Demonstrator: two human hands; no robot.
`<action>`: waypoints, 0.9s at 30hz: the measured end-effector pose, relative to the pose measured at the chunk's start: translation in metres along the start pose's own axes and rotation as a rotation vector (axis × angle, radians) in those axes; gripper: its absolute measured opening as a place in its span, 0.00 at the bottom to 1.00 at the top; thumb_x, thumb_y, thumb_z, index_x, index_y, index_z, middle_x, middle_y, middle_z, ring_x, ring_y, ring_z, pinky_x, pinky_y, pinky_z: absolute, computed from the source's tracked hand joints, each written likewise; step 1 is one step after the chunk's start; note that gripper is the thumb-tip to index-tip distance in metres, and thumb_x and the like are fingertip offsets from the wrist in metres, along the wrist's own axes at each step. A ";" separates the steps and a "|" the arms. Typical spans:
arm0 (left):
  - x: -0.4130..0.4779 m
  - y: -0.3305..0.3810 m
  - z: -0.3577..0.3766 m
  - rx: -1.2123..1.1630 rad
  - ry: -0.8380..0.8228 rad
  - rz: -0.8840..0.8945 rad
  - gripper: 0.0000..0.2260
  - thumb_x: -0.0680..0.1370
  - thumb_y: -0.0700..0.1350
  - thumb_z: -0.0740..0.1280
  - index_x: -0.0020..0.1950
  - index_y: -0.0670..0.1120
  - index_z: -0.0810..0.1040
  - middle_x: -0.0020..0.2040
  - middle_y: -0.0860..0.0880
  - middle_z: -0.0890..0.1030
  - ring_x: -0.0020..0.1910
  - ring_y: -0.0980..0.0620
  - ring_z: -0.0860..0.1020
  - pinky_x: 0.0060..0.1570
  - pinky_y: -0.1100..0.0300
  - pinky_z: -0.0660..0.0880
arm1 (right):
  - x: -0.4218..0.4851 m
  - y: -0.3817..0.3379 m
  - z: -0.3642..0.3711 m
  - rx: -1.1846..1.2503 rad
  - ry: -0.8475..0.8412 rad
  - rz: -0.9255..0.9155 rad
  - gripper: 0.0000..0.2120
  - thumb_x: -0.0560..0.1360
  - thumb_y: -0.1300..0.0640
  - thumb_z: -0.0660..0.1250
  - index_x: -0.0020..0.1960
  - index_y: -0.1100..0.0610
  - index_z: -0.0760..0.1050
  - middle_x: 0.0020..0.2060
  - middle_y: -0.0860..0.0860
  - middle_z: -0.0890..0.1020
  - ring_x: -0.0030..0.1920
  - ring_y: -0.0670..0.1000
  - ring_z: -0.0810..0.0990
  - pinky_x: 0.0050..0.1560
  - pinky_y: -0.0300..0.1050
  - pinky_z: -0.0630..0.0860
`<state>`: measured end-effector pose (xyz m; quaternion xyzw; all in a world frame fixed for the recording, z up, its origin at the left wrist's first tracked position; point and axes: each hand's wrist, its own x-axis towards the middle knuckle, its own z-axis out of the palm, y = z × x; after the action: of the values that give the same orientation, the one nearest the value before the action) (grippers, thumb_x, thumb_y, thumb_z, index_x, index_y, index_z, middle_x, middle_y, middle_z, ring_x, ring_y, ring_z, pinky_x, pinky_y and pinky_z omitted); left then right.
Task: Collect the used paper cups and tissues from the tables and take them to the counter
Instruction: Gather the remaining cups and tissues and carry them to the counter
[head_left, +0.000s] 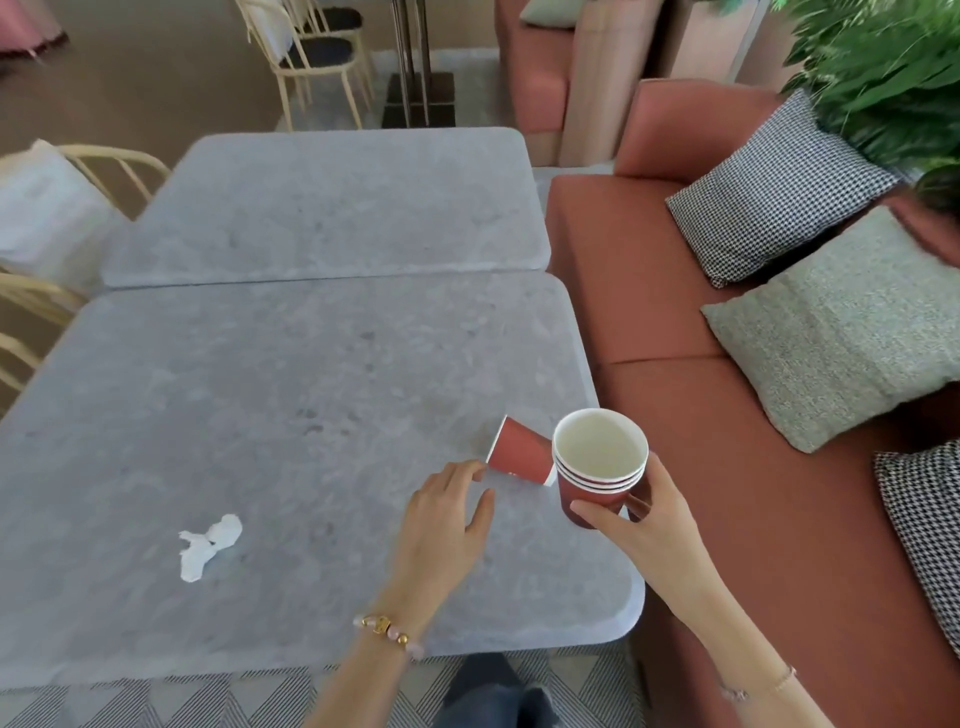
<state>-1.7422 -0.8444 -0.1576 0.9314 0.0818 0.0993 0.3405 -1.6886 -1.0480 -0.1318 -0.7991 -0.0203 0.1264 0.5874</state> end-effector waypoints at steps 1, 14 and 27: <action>0.003 -0.003 0.000 -0.006 0.001 -0.012 0.11 0.77 0.44 0.65 0.59 0.45 0.75 0.54 0.51 0.79 0.52 0.50 0.77 0.53 0.51 0.73 | 0.004 -0.001 0.000 -0.005 -0.002 0.002 0.33 0.63 0.60 0.79 0.64 0.46 0.70 0.53 0.40 0.80 0.55 0.39 0.78 0.46 0.24 0.73; 0.014 -0.037 0.032 -0.178 -0.053 -0.304 0.15 0.77 0.46 0.66 0.62 0.47 0.72 0.56 0.53 0.76 0.55 0.52 0.76 0.53 0.58 0.72 | 0.049 -0.006 0.012 -0.008 -0.074 0.014 0.31 0.61 0.55 0.80 0.58 0.38 0.71 0.53 0.39 0.81 0.57 0.41 0.79 0.53 0.34 0.74; 0.040 -0.004 0.083 -0.451 0.129 -0.821 0.33 0.70 0.56 0.72 0.68 0.44 0.64 0.62 0.48 0.70 0.62 0.48 0.70 0.58 0.54 0.70 | 0.118 -0.014 -0.009 -0.055 -0.318 -0.017 0.33 0.62 0.60 0.79 0.62 0.42 0.72 0.52 0.40 0.82 0.55 0.41 0.79 0.58 0.40 0.74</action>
<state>-1.6844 -0.8837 -0.2170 0.7168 0.4408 0.0292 0.5395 -1.5707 -1.0309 -0.1374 -0.7847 -0.1233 0.2458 0.5556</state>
